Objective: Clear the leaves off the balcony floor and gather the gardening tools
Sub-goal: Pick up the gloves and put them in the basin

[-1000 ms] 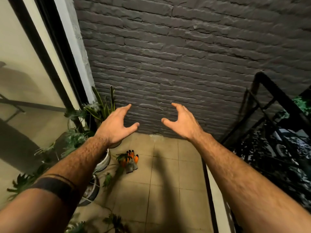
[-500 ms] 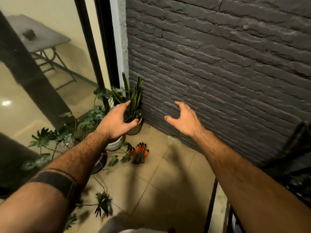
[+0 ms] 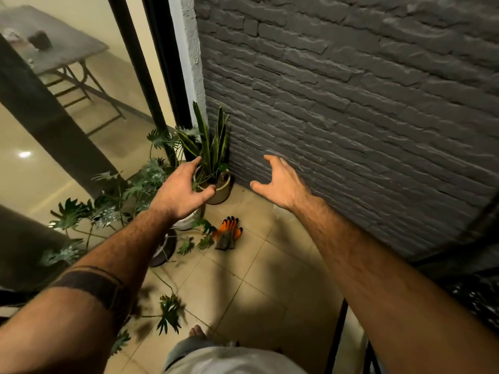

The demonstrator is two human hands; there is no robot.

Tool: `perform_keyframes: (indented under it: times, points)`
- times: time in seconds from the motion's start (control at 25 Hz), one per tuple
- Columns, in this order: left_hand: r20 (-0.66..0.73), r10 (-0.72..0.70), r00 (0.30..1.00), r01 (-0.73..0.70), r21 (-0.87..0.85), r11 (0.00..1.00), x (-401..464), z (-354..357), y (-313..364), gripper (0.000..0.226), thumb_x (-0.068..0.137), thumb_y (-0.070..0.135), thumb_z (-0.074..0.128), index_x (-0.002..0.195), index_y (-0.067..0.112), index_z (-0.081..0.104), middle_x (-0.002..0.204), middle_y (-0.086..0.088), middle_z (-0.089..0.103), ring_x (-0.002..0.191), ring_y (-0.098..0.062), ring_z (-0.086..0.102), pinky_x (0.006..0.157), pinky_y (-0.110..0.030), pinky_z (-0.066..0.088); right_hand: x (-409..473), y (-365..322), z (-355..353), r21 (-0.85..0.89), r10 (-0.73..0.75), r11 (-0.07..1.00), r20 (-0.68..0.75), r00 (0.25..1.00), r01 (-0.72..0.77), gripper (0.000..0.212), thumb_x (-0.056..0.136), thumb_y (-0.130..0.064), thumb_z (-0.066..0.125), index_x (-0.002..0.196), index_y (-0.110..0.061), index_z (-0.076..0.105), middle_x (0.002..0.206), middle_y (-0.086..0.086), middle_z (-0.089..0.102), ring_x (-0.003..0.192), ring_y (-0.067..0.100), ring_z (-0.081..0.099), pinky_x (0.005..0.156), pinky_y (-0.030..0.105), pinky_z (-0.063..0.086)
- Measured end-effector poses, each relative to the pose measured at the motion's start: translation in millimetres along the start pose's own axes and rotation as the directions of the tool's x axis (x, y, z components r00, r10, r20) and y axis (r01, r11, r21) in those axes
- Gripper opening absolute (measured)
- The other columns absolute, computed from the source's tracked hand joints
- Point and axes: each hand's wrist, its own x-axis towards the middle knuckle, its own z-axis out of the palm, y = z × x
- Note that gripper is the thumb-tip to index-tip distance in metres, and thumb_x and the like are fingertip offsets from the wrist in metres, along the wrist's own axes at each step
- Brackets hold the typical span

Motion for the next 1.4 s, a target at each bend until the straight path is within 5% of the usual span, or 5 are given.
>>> perform_keyframes:
  times: [0.4, 0.64, 0.92, 1.4]
  points:
    - [0.17, 0.017, 0.985, -0.017, 0.002, 1.0, 39, 31, -21, 0.088, 0.087, 0.052, 0.064, 0.158, 0.023, 0.02, 0.157, -0.005, 0.035, 0.142, -0.021, 0.037, 0.117, -0.035, 0.032, 26, 15, 17, -0.03, 0.139, 0.99, -0.001, 0.99, -0.139, 0.083, 0.086, -0.048, 0.07, 0.154, -0.019, 0.032, 0.153, 0.008, 0.042, 0.139, 0.026, 0.042, 0.111, 0.044, 0.041]
    - [0.1, -0.158, 0.982, 0.16, -0.004, 0.987, 48, 49, -8, 0.093, 0.082, 0.059, 0.062, 0.158, 0.023, 0.02, 0.156, -0.006, 0.037, 0.14, -0.022, 0.04, 0.116, -0.043, 0.036, 79, 33, 5, -0.029, -0.021, 0.999, 0.134, 0.991, 0.026, 0.085, 0.085, -0.049, 0.069, 0.154, -0.02, 0.031, 0.155, 0.008, 0.04, 0.14, 0.026, 0.041, 0.112, 0.042, 0.039]
    - [0.051, -0.273, 0.961, 0.274, -0.015, 0.961, 66, 94, 65, 0.094, 0.085, 0.047, 0.068, 0.159, 0.019, 0.016, 0.158, -0.01, 0.034, 0.141, -0.022, 0.038, 0.117, -0.031, 0.028, 128, 75, -16, -0.127, -0.268, 0.938, 0.32, 0.909, 0.321, 0.086, 0.085, -0.045, 0.07, 0.155, -0.015, 0.029, 0.155, 0.009, 0.039, 0.139, 0.028, 0.041, 0.111, 0.041, 0.039]
    - [0.116, -0.379, 0.918, 0.388, -0.058, 0.92, 94, 126, 13, 0.096, 0.085, 0.049, 0.067, 0.159, 0.019, 0.014, 0.159, -0.01, 0.032, 0.141, -0.024, 0.039, 0.116, -0.033, 0.031, 170, 95, 35, -0.157, -0.162, 0.958, 0.4, 0.902, 0.241, 0.086, 0.087, -0.043, 0.068, 0.157, -0.016, 0.025, 0.157, 0.008, 0.036, 0.138, 0.028, 0.042, 0.109, 0.042, 0.041]
